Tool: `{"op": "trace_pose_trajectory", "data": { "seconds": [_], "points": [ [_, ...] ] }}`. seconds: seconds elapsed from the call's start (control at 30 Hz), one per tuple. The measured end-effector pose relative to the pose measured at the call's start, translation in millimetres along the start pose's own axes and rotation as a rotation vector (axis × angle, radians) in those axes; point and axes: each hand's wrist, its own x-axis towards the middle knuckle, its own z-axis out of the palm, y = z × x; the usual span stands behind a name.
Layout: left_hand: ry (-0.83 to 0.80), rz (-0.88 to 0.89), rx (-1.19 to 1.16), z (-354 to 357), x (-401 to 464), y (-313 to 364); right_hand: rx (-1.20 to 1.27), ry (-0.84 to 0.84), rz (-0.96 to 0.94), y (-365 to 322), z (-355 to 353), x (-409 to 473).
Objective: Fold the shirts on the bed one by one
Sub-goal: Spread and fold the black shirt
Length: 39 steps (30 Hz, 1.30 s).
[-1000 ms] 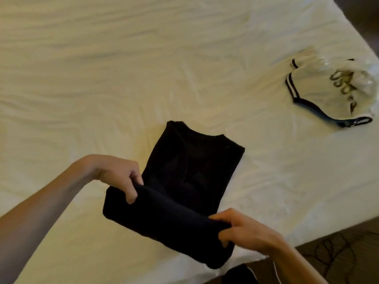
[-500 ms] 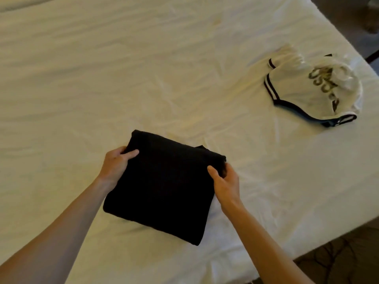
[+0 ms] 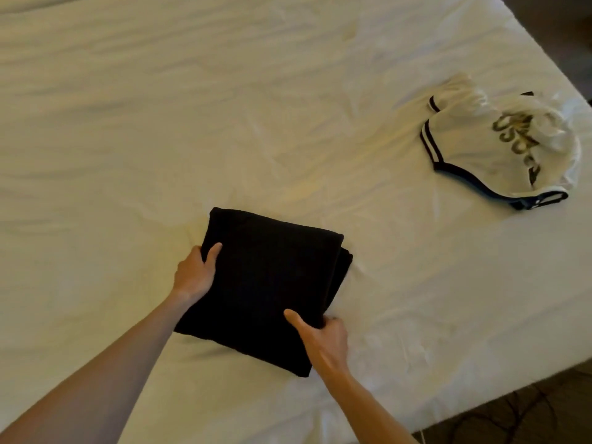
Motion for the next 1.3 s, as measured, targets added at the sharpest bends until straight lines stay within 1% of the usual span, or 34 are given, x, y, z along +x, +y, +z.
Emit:
{"op": "trace_pose_trajectory", "data": {
  "seconds": [0.07,0.13,0.17,0.2,0.23,0.27,0.3,0.33,0.37,0.4,0.43,0.47,0.5,0.53,0.57,0.6,0.63,0.67,0.77,0.9,1.03,1.13,1.3],
  "points": [
    [0.031,-0.068,-0.032,7.0,-16.1,-9.5,-0.020,-0.079,-0.006,-2.5,-9.7,7.5],
    [-0.010,-0.144,-0.068,16.2,-40.9,-16.6,-0.014,-0.047,-0.037,-11.4,-34.3,19.5],
    [-0.003,-0.156,-0.067,21.3,-52.3,-18.0,-0.045,-0.018,-0.060,-16.0,-49.2,25.7],
    [0.053,-0.145,-0.037,25.2,-62.2,-17.4,-0.107,-0.008,-0.081,-18.4,-63.0,30.5],
    [0.154,-0.102,0.020,26.9,-67.8,-14.0,-0.181,-0.012,-0.101,-19.3,-74.0,32.1],
    [0.273,-0.009,0.072,26.8,-69.0,-5.9,-0.239,-0.010,-0.116,-17.6,-81.8,31.2],
    [0.361,0.132,0.094,25.3,-65.6,6.1,-0.253,0.013,-0.116,-13.6,-87.3,27.7],
    [0.361,0.277,0.101,23.1,-58.5,22.0,-0.232,0.056,-0.105,-8.0,-91.3,22.0],
    [0.265,0.399,0.111,21.6,-49.3,40.0,-0.191,0.112,-0.080,-1.3,-93.9,14.5],
    [0.099,0.473,0.155,22.9,-40.1,59.6,-0.138,0.176,-0.019,6.3,-95.1,6.2],
    [-0.093,0.497,0.224,26.5,-32.1,79.0,-0.050,0.225,0.082,14.5,-94.3,-1.1],
    [-0.257,0.487,0.306,30.7,-26.1,96.8,0.078,0.231,0.202,23.3,-90.3,-7.6],
    [-0.376,0.450,0.375,34.0,-21.1,112.5,0.215,0.183,0.313,33.8,-83.8,-13.3],
    [-0.452,0.391,0.396,35.9,-16.9,124.7,0.336,0.080,0.401,43.1,-76.1,-19.2],
    [-0.502,0.328,0.366,36.5,-12.4,133.2,0.417,-0.042,0.452,49.2,-68.1,-24.8],
    [-0.541,0.281,0.324,35.1,-7.9,138.5,0.454,-0.147,0.470,53.4,-61.6,-28.4],
    [-0.578,0.260,0.300,32.9,-4.2,142.7,0.472,-0.216,0.468,56.6,-56.4,-30.3],
    [-0.611,0.256,0.302,30.2,-1.0,145.5,0.485,-0.252,0.459,58.0,-53.2,-30.3],
    [-0.652,0.243,0.294,27.5,5.5,150.2,0.564,-0.275,0.447,53.2,-50.0,-20.3],
    [-0.624,0.230,0.297,30.9,5.6,159.7,0.724,-0.294,0.416,46.4,-48.9,-10.3],
    [-0.670,0.199,0.297,28.3,-0.1,177.6,0.794,-0.242,0.395,42.5,-54.4,-6.2],
    [-0.628,0.238,0.216,25.5,-8.5,198.0,0.760,-0.161,0.260,26.9,-70.9,-3.0],
    [-0.523,0.345,-0.085,6.6,-24.7,242.8,0.617,-0.009,-0.140,-31.0,-121.0,-6.9]
  ]
}}
